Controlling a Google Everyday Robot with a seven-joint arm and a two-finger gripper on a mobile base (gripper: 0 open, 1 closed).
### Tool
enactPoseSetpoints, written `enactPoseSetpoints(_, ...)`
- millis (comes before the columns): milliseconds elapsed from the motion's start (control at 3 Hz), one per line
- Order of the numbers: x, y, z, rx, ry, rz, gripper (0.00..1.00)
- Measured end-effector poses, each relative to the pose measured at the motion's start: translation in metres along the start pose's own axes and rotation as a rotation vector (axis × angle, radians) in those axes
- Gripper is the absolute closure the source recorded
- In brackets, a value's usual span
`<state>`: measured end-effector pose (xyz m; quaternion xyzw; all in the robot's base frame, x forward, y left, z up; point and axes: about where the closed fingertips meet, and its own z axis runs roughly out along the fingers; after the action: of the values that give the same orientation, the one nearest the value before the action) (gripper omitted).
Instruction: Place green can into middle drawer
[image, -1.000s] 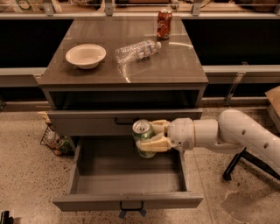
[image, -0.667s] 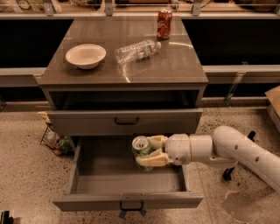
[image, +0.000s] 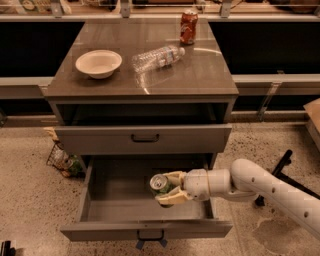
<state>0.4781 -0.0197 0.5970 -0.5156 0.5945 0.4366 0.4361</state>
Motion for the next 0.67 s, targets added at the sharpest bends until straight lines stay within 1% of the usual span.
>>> enactPoseSetpoints(333,0.047,-0.014,0.018,0.001,0.056,-0.03,1.0)
enactPoseSetpoints(667,0.083,-0.032,0.035,0.039,0.073,-0.036,1.0)
